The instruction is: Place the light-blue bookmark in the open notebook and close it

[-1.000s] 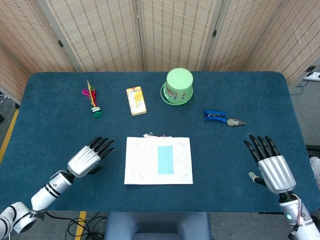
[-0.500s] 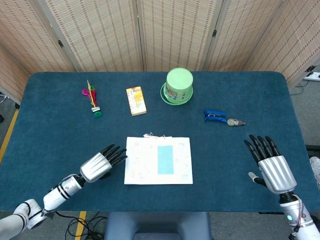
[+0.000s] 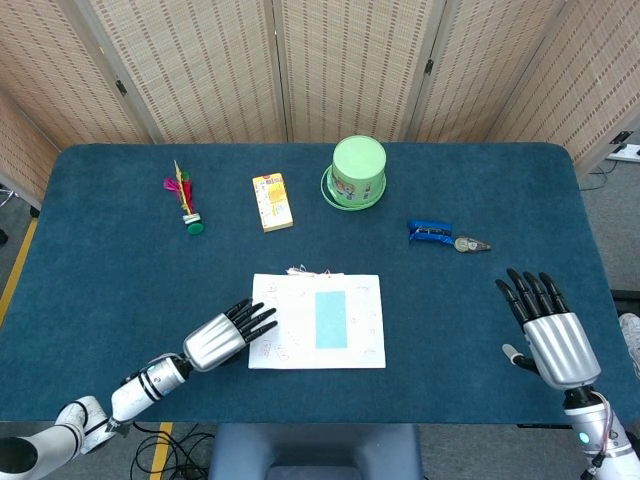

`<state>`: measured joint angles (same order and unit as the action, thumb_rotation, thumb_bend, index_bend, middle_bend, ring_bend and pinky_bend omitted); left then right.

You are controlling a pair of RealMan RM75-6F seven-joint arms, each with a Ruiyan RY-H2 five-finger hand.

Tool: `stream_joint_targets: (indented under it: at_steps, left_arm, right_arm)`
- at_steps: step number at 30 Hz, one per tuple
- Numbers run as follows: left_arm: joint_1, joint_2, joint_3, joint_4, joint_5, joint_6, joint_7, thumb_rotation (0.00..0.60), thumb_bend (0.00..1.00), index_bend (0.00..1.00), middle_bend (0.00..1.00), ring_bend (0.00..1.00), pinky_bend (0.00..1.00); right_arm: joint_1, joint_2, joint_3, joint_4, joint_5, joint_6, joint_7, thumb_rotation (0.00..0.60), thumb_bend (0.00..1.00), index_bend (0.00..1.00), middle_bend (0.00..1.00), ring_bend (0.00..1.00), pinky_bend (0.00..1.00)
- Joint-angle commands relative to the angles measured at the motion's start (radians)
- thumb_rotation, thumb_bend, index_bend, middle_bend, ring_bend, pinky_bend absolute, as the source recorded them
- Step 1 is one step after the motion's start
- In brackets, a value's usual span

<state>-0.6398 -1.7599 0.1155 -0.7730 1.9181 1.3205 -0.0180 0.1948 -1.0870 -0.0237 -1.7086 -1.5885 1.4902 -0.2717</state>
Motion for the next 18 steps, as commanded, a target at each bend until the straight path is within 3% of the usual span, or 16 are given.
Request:
stream_joint_targets:
  at_steps: [1,18]
  left_arm:
    - [-0.004,-0.019,0.003,0.018,-0.009,-0.002,-0.005,0.600,0.24,0.08,0.05,0.10,0.16]
    - [-0.030,-0.100,0.028,0.094,-0.021,0.014,-0.049,0.600,0.24,0.10,0.05,0.10,0.16]
  right_arm:
    - [-0.002,-0.001,0.004,0.000,-0.001,-0.001,0.001,0.600,0.09,0.00,0.00,0.00,0.00]
    - [-0.021,-0.004,0.026,0.011,0.006,-0.013,0.010,0.600,0.09,0.00,0.00,0.00,0.00]
